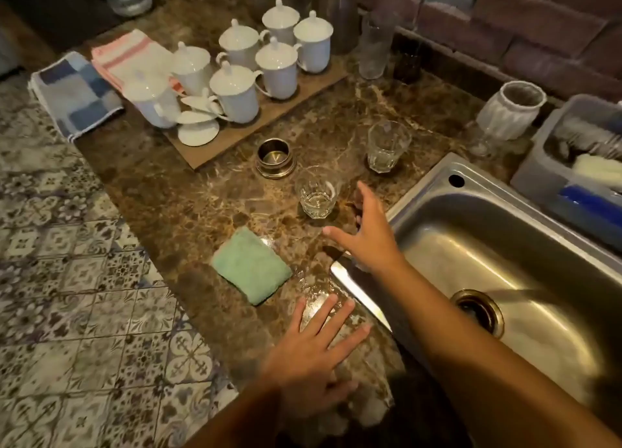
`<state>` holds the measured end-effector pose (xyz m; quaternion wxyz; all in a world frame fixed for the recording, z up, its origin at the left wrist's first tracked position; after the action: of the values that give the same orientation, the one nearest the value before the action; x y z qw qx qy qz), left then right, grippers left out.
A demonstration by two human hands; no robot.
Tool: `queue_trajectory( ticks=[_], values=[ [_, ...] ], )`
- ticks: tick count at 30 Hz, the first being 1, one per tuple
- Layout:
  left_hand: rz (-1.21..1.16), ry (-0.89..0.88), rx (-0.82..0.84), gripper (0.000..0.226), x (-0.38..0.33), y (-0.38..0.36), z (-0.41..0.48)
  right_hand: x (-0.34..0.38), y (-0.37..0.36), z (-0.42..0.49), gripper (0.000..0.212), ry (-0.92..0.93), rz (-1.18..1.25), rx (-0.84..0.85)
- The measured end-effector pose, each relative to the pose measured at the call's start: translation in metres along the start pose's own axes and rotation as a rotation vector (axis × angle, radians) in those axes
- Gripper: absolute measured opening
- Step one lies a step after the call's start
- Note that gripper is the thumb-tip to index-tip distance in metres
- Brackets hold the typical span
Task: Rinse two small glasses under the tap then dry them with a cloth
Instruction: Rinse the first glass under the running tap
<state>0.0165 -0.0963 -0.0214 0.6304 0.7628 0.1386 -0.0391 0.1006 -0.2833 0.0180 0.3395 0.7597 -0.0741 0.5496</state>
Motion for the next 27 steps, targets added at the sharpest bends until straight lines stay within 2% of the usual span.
queue_trajectory(
  ticks=[8, 19, 27],
  values=[
    [0.058, -0.019, -0.040, 0.080, 0.003, 0.000, 0.000, 0.005, -0.023, 0.028, 0.103, -0.026, 0.185, -0.023],
    [0.056, -0.005, -0.016, 0.077, 0.004, -0.001, 0.000, 0.018, -0.027, 0.035, 0.099, 0.004, 0.196, 0.039],
    [0.064, -0.007, -0.032, 0.072, 0.004, -0.001, 0.001, 0.028, -0.022, 0.031, 0.085, 0.037, 0.191, 0.029]
  ],
)
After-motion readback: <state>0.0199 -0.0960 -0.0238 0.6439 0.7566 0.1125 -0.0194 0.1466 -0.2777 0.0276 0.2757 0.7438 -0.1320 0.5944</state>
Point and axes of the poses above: each hand's wrist, its own z-axis towards the middle knuckle, its own y-axis out of the back of the hand, x = y × z, the point moved 10 cm from there along z, towards the middle knuckle, and after that the axes turned 3 degrees about -y, right-handed, at the moved point
